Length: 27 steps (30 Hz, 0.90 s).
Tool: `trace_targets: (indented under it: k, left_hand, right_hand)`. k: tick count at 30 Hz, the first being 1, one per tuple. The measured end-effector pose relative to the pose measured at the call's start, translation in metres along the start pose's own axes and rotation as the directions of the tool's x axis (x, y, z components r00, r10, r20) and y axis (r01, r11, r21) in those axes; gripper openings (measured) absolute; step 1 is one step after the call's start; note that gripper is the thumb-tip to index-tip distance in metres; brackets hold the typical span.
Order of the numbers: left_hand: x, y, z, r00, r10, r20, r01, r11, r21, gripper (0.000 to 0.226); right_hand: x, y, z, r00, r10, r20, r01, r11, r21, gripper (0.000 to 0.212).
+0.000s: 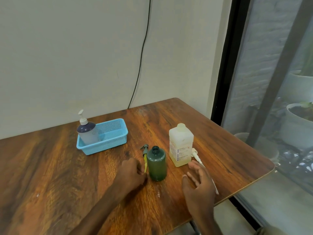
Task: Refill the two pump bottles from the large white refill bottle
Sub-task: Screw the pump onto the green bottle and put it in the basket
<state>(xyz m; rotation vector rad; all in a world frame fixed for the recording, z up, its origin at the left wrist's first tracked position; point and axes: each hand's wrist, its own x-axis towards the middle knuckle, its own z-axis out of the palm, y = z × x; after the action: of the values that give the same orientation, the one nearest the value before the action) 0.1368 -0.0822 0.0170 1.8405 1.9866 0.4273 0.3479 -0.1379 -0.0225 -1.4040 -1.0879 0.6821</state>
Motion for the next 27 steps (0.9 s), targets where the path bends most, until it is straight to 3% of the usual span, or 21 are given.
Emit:
trace_targets:
  k: [5,10,14,17,22,27]
  left_hand:
    - [-0.004,-0.008,-0.012,0.999,-0.011,-0.032,0.010,1.000,-0.025,0.014]
    - [-0.025,-0.012,-0.028,0.981,-0.045,-0.189,0.013,0.986,-0.168,0.019]
    - [-0.043,-0.005,-0.036,0.875,-0.021,-0.484,-0.100,0.970,-0.223,0.007]
    - [-0.052,0.006,-0.038,0.784,0.126,-0.608,-0.294,0.938,-0.185,0.012]
    - [-0.044,0.033,-0.039,0.644,0.355,-0.678,-0.517,0.855,-0.043,0.020]
    - [-0.022,0.047,-0.037,0.601,0.434,-0.672,-0.590,0.808,-0.006,0.020]
  right_hand:
    - [0.003,-0.001,-0.011,0.996,-0.083,0.021,0.083,0.996,-0.032,0.035]
    - [0.006,-0.011,-0.013,0.993,-0.084,0.082,0.082,0.996,0.023,0.029]
    - [0.012,-0.038,-0.009,0.970,-0.044,0.239,0.018,0.994,0.110,0.019]
    - [0.021,-0.069,-0.001,0.931,-0.085,0.355,0.030,0.987,0.156,0.015]
    - [0.054,-0.119,0.017,0.890,-0.179,0.419,0.100,0.974,0.203,0.036]
    - [0.079,-0.149,0.021,0.882,-0.219,0.417,0.128,0.963,0.235,0.035]
